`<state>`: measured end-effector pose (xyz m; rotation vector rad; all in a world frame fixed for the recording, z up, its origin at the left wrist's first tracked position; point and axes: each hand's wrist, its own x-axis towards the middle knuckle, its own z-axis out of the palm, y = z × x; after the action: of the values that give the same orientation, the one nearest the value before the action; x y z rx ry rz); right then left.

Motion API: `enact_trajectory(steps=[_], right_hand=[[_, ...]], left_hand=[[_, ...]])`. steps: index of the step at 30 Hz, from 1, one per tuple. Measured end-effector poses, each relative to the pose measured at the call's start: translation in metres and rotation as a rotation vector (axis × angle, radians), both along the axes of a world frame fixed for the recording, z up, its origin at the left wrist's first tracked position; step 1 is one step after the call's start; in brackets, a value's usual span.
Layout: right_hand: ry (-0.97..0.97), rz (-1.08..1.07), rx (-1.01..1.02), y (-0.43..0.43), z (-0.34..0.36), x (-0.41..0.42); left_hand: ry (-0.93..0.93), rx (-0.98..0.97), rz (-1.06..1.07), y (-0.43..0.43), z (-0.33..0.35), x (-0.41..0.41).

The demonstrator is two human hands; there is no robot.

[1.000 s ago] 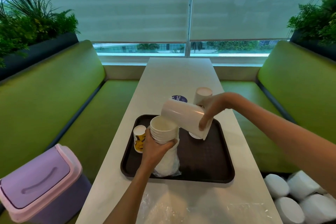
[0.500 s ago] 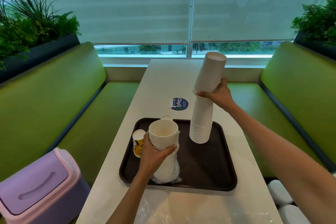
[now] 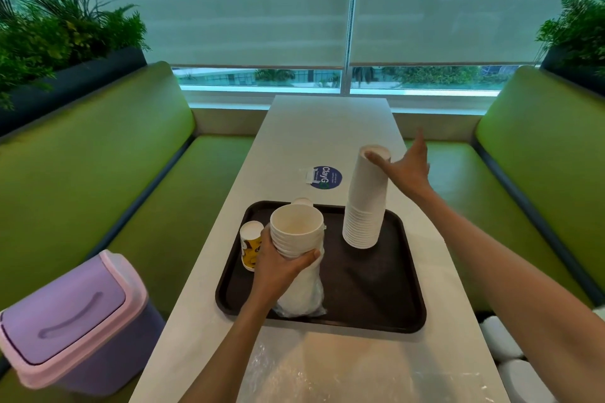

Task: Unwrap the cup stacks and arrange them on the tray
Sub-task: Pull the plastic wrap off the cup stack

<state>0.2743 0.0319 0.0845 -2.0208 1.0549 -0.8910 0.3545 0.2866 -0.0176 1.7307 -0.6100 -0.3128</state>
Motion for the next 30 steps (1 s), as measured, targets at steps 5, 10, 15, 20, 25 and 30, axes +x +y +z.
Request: enact_trajectory(steps=[5, 10, 15, 20, 25, 30], right_hand=[[-0.077, 0.191, -0.374, 0.026, 0.029, 0.006], [0.381, 0.684, -0.106, 0.073, 0.037, 0.028], [0.715, 0.847, 0.042, 0.101, 0.02, 0.051], [0.76, 0.817, -0.01, 0.108, 0.013, 0.056], [0.456, 0.788, 0.254, 0.114, 0.003, 0.038], [-0.062, 0.607, 0.52, 0.148, -0.05, 0.008]], left_hand=[[0.01, 0.008, -0.005, -0.002, 0.001, -0.001], [0.038, 0.003, -0.033, -0.002, 0.001, 0.002], [0.027, -0.006, -0.054, -0.003, 0.003, 0.004], [0.029, 0.011, -0.052, -0.003, 0.001, 0.002], [0.028, -0.018, -0.026, 0.002, 0.0, -0.002], [0.096, -0.038, -0.086, 0.014, -0.007, -0.007]])
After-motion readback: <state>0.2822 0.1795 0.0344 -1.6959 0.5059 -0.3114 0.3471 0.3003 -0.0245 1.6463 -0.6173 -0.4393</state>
